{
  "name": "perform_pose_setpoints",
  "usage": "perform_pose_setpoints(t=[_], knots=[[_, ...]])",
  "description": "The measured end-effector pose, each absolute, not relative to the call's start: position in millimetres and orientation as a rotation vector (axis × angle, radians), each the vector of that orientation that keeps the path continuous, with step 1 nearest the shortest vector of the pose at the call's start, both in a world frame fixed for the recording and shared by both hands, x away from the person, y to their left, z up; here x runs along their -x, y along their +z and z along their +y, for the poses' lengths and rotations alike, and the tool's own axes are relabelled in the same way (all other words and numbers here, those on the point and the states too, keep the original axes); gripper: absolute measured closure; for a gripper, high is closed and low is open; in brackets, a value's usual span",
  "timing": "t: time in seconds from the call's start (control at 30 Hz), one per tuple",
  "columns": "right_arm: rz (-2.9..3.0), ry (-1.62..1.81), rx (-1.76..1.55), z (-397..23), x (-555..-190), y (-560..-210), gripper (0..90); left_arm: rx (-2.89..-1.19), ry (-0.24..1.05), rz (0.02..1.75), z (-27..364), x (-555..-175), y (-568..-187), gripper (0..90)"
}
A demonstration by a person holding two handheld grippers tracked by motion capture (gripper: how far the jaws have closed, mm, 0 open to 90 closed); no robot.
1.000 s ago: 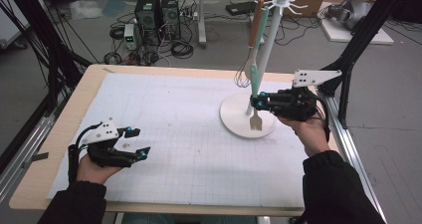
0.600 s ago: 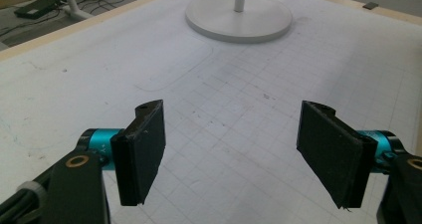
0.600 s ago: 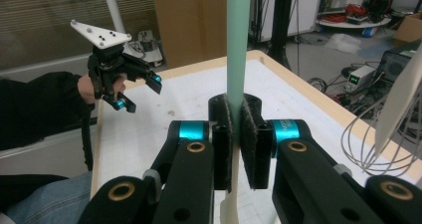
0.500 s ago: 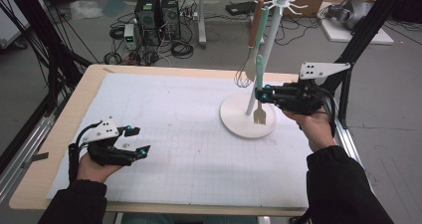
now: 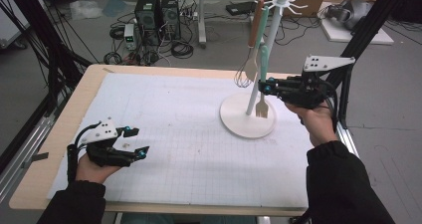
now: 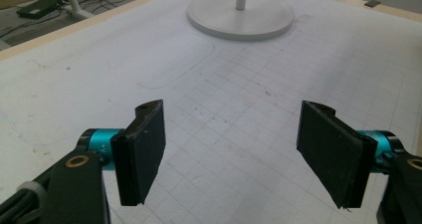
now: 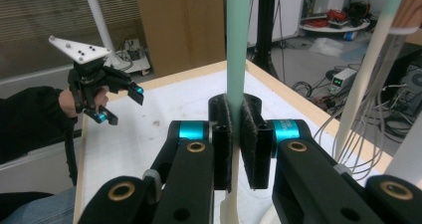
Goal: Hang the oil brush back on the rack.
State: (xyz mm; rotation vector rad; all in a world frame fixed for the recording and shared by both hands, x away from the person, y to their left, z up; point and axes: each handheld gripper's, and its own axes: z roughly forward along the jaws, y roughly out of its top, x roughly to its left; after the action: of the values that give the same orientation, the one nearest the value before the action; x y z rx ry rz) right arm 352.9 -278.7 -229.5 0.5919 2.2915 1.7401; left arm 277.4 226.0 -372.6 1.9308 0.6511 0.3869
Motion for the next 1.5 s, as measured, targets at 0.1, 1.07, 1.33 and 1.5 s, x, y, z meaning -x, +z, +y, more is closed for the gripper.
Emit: perform_pose_setpoints(t=[0.1, 1.07, 1.33, 1.5], knots=[[2.282, 1.741, -0.6, -281, -355, -225, 84.3, -1.931, 0.39, 0.658, 227, -277, -373, 27.7], [2.205, 1.747, -0.7, -292, -375, -197, 84.3, -1.935, 0.399, 0.651, 229, -275, -371, 27.7], [2.19, 1.744, -0.709, -294, -379, -188, 84.3, -1.937, 0.392, 0.649, 227, -275, -371, 27.8], [2.181, 1.751, -0.723, -295, -382, -184, 84.3, -1.935, 0.396, 0.648, 228, -275, -371, 27.8]])
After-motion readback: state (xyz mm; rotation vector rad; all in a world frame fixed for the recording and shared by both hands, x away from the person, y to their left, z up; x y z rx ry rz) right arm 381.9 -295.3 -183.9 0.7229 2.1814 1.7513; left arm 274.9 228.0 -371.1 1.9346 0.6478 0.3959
